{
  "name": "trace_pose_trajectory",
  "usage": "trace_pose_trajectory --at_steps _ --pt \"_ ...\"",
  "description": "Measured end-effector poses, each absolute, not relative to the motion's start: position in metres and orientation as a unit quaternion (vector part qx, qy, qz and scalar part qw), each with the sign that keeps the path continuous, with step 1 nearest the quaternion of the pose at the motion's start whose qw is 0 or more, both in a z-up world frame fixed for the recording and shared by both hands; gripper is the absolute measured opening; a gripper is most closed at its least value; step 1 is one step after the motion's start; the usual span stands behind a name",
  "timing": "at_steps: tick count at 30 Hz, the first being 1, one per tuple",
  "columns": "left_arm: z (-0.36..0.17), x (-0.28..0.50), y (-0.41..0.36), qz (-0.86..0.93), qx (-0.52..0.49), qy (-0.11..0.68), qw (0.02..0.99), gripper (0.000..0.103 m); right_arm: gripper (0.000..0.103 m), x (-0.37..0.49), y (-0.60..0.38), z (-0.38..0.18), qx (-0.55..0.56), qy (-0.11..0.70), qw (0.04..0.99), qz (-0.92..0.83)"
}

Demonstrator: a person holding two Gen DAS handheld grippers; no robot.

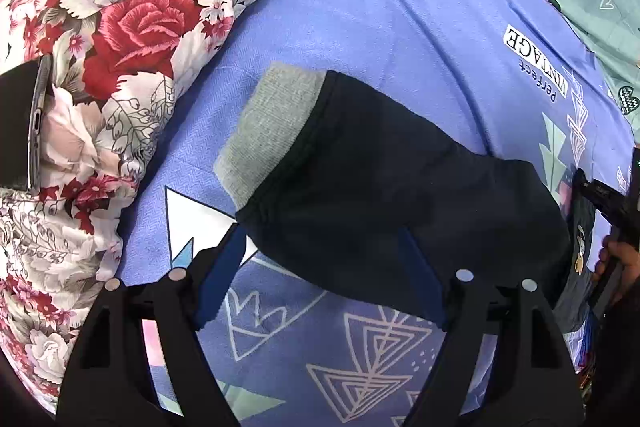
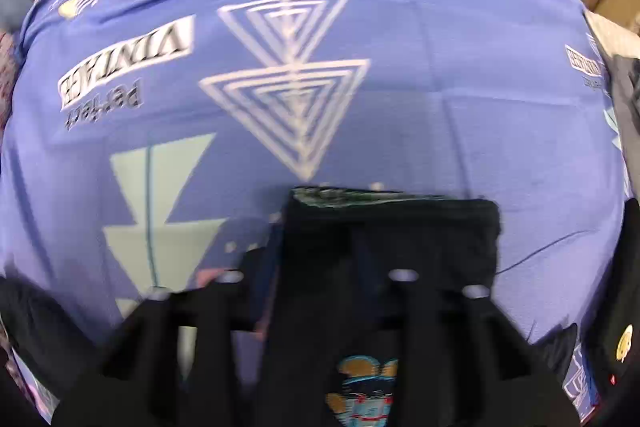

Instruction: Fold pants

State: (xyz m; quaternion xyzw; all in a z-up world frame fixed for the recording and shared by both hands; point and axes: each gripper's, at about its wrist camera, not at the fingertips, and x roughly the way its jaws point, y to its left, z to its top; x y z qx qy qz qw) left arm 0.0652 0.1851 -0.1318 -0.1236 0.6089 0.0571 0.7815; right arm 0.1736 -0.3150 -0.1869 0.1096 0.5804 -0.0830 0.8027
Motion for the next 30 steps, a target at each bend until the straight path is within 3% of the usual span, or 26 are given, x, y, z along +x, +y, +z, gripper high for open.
trace_pose_trajectory --at_steps 1,2,10,14,21,28,30 --pt "-0.135 0.068 0.184 0.056 -0.125 0.611 0.78 0.079 0.005 0.173 -0.324 -0.186 0.132 0.581 0.799 -0.078" --pt "-0.138 0.07 0.185 0.052 -0.129 0.614 0.777 0.079 0.004 0.17 -0.336 -0.182 0.159 0.576 0.799 -0.072" --pt "-0.17 0.081 0.191 0.07 -0.126 0.646 0.75 0.077 0.004 0.058 -0.423 -0.085 0.324 0.434 0.841 0.002" --pt "-0.18 0.083 0.193 0.075 -0.123 0.652 0.745 0.077 0.004 -0.017 -0.45 -0.065 0.376 0.413 0.83 0.02" --pt "-0.188 0.093 0.183 0.068 -0.109 0.658 0.742 0.077 0.004 -0.093 -0.49 -0.147 0.429 0.483 0.758 -0.089" --pt "-0.188 0.1 0.172 0.069 -0.102 0.659 0.742 0.078 0.01 -0.1 -0.472 -0.174 0.419 0.517 0.736 -0.123" --pt "-0.186 0.1 0.172 0.065 -0.101 0.656 0.745 0.078 0.025 -0.098 -0.471 -0.168 0.418 0.511 0.743 -0.109"
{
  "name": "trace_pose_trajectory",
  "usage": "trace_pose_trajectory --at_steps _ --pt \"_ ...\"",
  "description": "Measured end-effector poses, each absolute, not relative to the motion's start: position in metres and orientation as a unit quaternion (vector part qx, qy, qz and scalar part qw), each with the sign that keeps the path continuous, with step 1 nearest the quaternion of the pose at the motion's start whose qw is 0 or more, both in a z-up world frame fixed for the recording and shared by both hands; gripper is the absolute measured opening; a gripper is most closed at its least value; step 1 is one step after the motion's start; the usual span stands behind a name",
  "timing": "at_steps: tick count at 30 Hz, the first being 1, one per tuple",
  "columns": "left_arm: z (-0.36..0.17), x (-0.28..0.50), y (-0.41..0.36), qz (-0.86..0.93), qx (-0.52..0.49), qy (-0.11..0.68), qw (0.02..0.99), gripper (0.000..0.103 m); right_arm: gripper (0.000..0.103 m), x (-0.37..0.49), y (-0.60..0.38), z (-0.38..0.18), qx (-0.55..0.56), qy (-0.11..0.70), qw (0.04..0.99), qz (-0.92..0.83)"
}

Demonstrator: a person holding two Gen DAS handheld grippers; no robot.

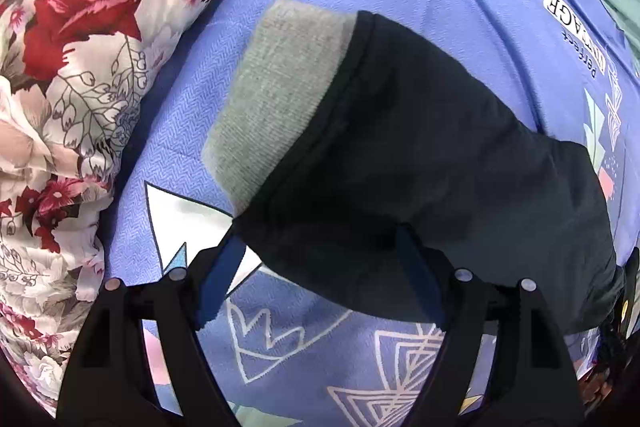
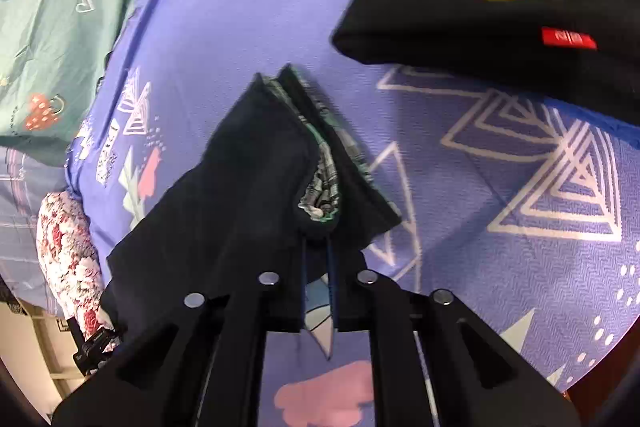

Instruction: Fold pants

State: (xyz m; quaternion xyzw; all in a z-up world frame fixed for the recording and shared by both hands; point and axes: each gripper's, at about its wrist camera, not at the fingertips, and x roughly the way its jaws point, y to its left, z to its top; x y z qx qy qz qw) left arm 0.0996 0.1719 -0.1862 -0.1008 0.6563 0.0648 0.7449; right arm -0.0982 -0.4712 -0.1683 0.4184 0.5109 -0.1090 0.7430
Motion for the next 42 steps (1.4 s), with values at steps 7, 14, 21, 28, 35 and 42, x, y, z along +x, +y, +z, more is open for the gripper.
trace_pose_trajectory --at_steps 7,14,21,28,35,42 --pt "-0.188 0.091 0.177 0.056 -0.124 0.656 0.743 0.078 0.072 -0.089 -0.479 -0.164 0.416 0.493 0.754 -0.12" --pt "-0.194 0.083 0.191 0.06 -0.131 0.656 0.741 0.078 0.013 -0.086 -0.483 -0.165 0.392 0.519 0.748 -0.132" --pt "-0.201 0.08 0.206 0.059 -0.152 0.661 0.733 0.08 0.013 -0.094 -0.478 -0.162 0.262 0.55 0.777 -0.158" --pt "-0.192 0.086 0.209 0.05 -0.139 0.658 0.738 0.078 0.054 -0.071 -0.466 -0.145 0.194 0.534 0.801 -0.191" --pt "-0.176 0.086 0.214 0.033 -0.146 0.64 0.754 0.079 0.055 -0.018 -0.477 -0.156 0.216 0.522 0.809 -0.16" --pt "-0.169 0.075 0.206 0.04 -0.146 0.639 0.754 0.08 0.004 0.005 -0.463 -0.156 0.159 0.528 0.821 -0.148"
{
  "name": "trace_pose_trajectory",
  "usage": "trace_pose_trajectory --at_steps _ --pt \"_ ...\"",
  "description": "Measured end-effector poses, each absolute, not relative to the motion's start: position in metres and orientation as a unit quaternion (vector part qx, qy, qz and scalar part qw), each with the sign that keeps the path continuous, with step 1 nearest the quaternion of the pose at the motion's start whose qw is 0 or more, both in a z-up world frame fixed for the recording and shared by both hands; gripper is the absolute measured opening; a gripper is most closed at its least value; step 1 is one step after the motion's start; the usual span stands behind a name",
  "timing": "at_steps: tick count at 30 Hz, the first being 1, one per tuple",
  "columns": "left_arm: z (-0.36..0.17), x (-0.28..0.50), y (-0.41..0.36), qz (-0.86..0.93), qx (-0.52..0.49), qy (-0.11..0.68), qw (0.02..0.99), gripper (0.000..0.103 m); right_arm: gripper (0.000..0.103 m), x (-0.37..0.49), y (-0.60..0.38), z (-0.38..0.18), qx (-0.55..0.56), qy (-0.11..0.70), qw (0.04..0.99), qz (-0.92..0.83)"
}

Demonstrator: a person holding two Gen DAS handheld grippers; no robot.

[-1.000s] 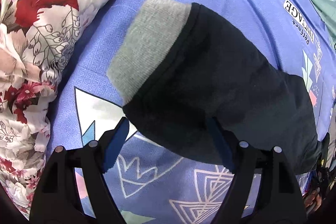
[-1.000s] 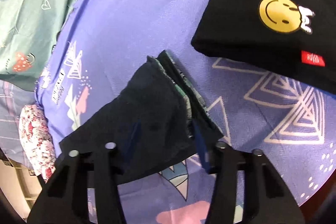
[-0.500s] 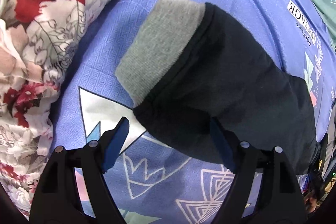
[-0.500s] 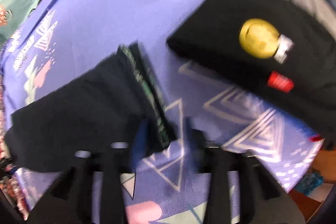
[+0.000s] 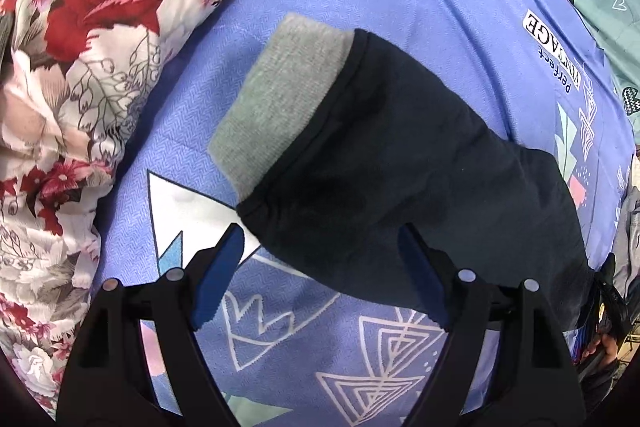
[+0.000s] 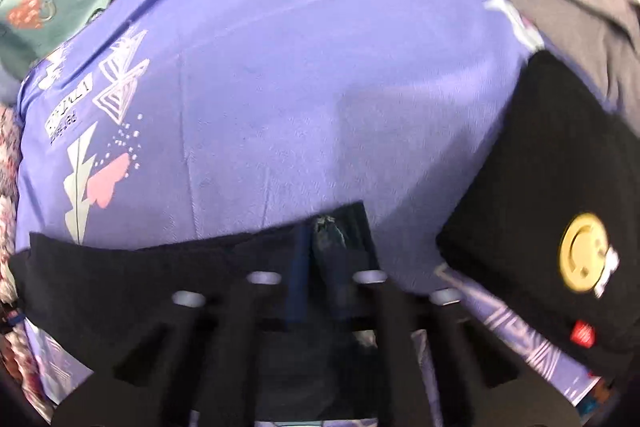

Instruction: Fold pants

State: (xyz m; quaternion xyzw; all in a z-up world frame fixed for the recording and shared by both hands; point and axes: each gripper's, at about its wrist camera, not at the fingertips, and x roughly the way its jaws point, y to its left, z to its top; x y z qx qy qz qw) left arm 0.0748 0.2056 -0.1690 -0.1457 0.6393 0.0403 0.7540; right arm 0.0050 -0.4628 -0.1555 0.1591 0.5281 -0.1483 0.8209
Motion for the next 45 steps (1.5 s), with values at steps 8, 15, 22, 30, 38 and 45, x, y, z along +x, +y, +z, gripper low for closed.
trace_pose_trajectory --at_steps 8,15,22,30,38,45 --pt "-0.181 0.071 0.208 0.058 -0.143 0.651 0.743 0.08 0.004 0.008 -0.462 -0.169 0.133 0.535 0.81 -0.2" --pt "-0.15 0.078 0.187 0.034 -0.11 0.619 0.777 0.081 0.063 0.043 -0.386 -0.119 0.111 0.478 0.868 -0.076" --pt "-0.145 0.101 0.162 0.006 -0.087 0.605 0.791 0.081 0.043 0.107 -0.276 -0.147 0.169 0.52 0.831 0.106" --pt "-0.174 0.11 0.162 0.015 -0.092 0.624 0.776 0.08 0.036 0.159 -0.164 -0.149 0.15 0.53 0.808 0.207" --pt "-0.185 0.106 0.16 0.007 -0.082 0.632 0.77 0.08 0.028 0.155 -0.114 -0.174 0.115 0.577 0.766 0.259" --pt "-0.188 0.103 0.166 0.0 -0.089 0.632 0.77 0.08 0.027 0.128 -0.112 -0.185 0.11 0.598 0.738 0.292"
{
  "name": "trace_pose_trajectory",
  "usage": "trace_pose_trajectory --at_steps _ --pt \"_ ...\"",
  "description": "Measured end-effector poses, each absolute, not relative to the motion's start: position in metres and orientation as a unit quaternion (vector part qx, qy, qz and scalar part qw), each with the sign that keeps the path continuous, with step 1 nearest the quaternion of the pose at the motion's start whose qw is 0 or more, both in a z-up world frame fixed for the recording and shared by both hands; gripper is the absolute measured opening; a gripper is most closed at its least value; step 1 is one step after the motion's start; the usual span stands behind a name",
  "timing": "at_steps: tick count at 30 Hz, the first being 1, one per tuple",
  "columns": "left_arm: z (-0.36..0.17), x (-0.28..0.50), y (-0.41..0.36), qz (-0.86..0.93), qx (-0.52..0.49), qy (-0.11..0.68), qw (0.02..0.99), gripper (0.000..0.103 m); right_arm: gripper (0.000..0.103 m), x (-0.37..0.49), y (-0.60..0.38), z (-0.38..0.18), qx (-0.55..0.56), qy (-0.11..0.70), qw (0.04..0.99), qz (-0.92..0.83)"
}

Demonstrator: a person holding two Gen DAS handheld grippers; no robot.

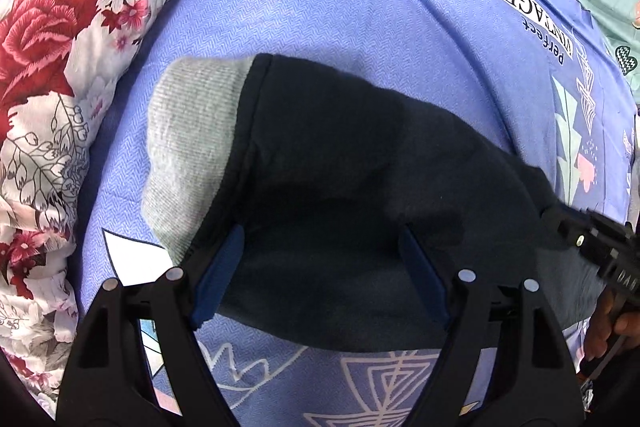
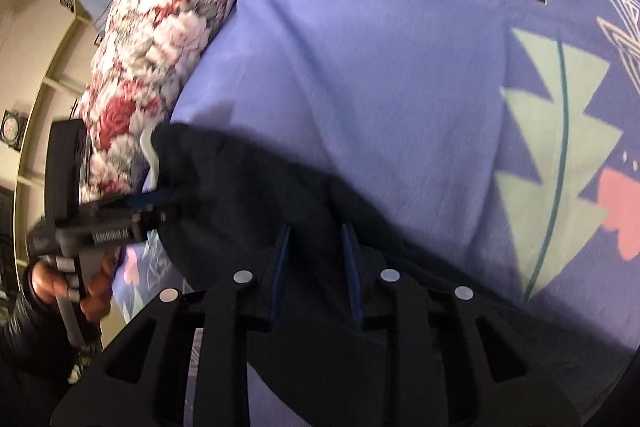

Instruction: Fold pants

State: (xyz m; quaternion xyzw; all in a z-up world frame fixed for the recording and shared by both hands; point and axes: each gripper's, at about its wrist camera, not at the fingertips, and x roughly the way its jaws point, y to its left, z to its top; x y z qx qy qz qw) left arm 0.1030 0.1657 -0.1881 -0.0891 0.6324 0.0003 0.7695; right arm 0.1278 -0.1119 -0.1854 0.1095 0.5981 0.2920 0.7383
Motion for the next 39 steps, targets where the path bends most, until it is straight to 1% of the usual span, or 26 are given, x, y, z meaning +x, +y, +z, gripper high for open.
trace_pose_trajectory --at_steps 6,10,11,12,14,17,21,23,24,25,26,29,30,33,35,36,38,39 --pt "-0.188 0.099 0.174 -0.001 -0.085 0.633 0.769 0.08 0.029 0.14 -0.108 -0.189 0.124 0.605 0.734 0.284" --pt "-0.189 0.1 0.176 -0.002 -0.086 0.633 0.769 0.08 0.03 0.152 -0.099 -0.192 0.109 0.611 0.735 0.274" --pt "-0.19 0.101 0.173 -0.003 -0.087 0.633 0.769 0.08 0.017 0.155 -0.099 -0.192 0.104 0.612 0.737 0.268" --pt "-0.19 0.1 0.174 -0.004 -0.087 0.633 0.769 0.08 0.011 0.156 -0.099 -0.192 0.096 0.613 0.738 0.266" --pt "-0.189 0.1 0.175 -0.007 -0.089 0.633 0.769 0.08 0.009 0.159 -0.099 -0.183 0.064 0.596 0.755 0.266" --pt "-0.19 0.098 0.177 -0.012 -0.084 0.631 0.771 0.08 0.009 0.166 -0.102 -0.177 0.061 0.582 0.772 0.248" --pt "-0.194 0.097 0.17 -0.018 -0.056 0.633 0.772 0.081 0.01 0.157 -0.077 -0.186 -0.048 0.544 0.805 0.232" --pt "-0.192 0.098 0.171 -0.026 -0.054 0.635 0.77 0.081 0.011 0.154 -0.077 -0.183 -0.077 0.532 0.808 0.239" --pt "-0.191 0.098 0.172 -0.028 -0.057 0.637 0.768 0.081 0.018 0.155 -0.081 -0.181 -0.075 0.53 0.811 0.235" --pt "-0.188 0.099 0.174 -0.029 -0.061 0.639 0.767 0.081 0.036 0.155 -0.089 -0.177 -0.065 0.528 0.817 0.221" --pt "-0.184 0.098 0.175 -0.029 -0.064 0.637 0.767 0.081 0.041 0.156 -0.108 -0.168 -0.021 0.528 0.824 0.203" --pt "-0.17 0.097 0.175 -0.033 -0.07 0.622 0.779 0.083 0.041 0.147 -0.155 -0.149 0.086 0.513 0.835 0.179" --pt "-0.17 0.098 0.177 -0.034 -0.07 0.62 0.781 0.084 0.041 0.141 -0.165 -0.147 0.104 0.516 0.829 0.19" --pt "-0.176 0.1 0.182 -0.028 -0.07 0.624 0.778 0.084 0.036 0.12 -0.178 -0.159 0.094 0.555 0.797 0.217" --pt "-0.183 0.104 0.182 -0.019 -0.069 0.627 0.776 0.084 0.029 0.104 -0.198 -0.175 0.066 0.571 0.794 0.199" --pt "-0.186 0.105 0.182 -0.015 -0.066 0.627 0.776 0.084 0.027 0.099 -0.214 -0.183 0.073 0.574 0.795 0.184" --pt "-0.19 0.107 0.182 -0.009 -0.059 0.627 0.777 0.084 0.0 0.093 -0.255 -0.193 0.115 0.572 0.798 0.15" --pt "-0.19 0.107 0.179 -0.007 -0.055 0.627 0.777 0.085 0.0 0.09 -0.276 -0.192 0.138 0.563 0.805 0.127"
